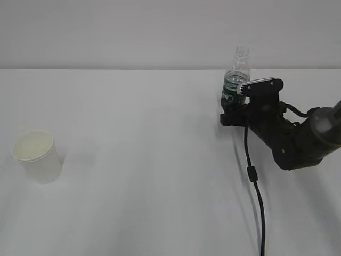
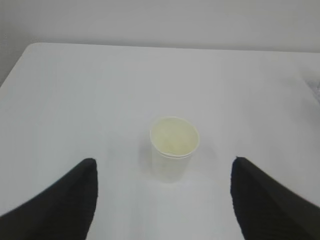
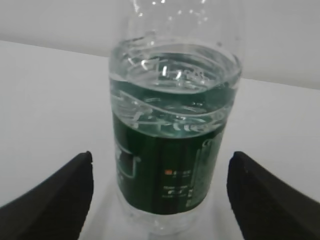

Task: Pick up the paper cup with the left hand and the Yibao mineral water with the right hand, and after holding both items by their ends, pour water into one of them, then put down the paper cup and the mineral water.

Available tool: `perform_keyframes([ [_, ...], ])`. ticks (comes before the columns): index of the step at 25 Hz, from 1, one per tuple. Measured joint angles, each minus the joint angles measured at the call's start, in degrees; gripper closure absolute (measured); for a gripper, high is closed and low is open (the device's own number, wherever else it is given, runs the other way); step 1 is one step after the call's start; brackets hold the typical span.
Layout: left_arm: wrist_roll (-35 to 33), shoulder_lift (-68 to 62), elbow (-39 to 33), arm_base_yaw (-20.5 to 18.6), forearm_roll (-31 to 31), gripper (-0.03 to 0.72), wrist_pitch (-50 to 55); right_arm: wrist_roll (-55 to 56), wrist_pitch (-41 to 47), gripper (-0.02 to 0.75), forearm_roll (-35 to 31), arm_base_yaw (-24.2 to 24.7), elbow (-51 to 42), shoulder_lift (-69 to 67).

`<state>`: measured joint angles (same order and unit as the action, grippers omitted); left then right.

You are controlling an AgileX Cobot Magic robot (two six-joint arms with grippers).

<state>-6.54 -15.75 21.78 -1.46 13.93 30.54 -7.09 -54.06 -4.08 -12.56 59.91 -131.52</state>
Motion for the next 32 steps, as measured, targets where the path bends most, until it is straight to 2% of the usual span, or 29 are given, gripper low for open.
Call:
perform_keyframes([
  [21, 0.00, -1.98, -0.03, 0.00, 0.00, 0.105, 0.00, 1.32, 6.52, 0.136, 2.25, 1.01, 6.30, -1.49],
  [32, 0.00, -1.98, -0.03, 0.00, 0.00, 0.106, 0.00, 1.32, 7.17, 0.144, 2.25, 1.01, 8.53, -3.36],
])
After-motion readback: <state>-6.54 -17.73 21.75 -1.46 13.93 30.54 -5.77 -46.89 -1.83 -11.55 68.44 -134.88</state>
